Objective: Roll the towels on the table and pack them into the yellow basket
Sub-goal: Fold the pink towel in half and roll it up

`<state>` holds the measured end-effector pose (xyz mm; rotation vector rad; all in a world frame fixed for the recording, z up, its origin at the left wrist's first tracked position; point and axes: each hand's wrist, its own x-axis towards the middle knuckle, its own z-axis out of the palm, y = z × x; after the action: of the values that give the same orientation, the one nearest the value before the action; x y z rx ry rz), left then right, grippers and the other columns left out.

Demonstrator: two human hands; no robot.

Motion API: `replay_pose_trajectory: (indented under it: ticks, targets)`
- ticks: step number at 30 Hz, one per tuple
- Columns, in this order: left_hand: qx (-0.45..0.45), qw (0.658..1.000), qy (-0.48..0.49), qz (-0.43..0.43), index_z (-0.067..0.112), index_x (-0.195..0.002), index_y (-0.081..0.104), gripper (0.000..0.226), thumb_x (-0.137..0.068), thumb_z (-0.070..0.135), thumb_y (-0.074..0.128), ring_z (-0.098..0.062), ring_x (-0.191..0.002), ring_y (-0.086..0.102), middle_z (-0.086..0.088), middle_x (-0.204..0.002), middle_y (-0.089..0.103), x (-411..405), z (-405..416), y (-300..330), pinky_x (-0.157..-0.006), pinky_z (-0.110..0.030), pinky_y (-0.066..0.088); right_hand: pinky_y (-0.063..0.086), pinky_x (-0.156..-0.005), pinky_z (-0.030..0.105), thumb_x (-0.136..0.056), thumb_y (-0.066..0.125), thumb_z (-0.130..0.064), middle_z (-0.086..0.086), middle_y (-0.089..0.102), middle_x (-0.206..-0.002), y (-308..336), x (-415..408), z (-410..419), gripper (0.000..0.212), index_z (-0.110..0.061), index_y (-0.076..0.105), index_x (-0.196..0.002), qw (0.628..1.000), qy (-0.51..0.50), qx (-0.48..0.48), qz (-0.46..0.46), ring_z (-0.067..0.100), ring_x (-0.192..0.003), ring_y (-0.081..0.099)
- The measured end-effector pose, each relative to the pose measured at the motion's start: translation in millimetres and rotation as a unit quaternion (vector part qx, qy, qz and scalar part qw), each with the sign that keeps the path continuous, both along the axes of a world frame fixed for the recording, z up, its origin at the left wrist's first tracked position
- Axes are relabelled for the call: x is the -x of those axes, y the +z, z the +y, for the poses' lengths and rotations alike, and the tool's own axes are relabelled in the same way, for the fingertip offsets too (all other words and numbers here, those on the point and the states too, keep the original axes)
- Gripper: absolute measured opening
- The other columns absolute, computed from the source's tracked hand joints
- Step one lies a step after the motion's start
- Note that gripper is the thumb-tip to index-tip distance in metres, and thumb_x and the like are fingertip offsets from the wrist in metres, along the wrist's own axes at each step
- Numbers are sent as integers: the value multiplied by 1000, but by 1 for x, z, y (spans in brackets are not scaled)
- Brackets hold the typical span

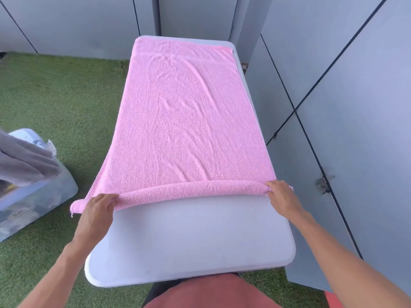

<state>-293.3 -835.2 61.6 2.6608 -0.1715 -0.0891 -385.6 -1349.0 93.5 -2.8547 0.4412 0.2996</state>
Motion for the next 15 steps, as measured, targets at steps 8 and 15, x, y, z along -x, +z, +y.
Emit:
replay_pose_trajectory:
  ticks: [8, 15]
  targets:
    - [-3, 997, -57, 43, 0, -110, 68, 27, -85, -7, 61, -40, -95, 61, -16, -105, 68, -4, 11, 4, -85, -47, 46, 52, -70, 44, -84, 43, -6, 6, 61, -79, 4, -7, -10, 17, -16, 57, -82, 995, -32, -57, 73, 31, -76, 57]
    - [-15, 985, -64, 160, 9, -119, 64, 31, -89, 6, 62, -32, -107, 59, -8, -114, 66, -8, 22, 19, -88, -37, 41, 48, -87, 45, -89, 46, -8, 5, 65, -113, -5, 6, -4, 38, -20, 60, -123, 999, -12, -23, 25, 31, -106, 57]
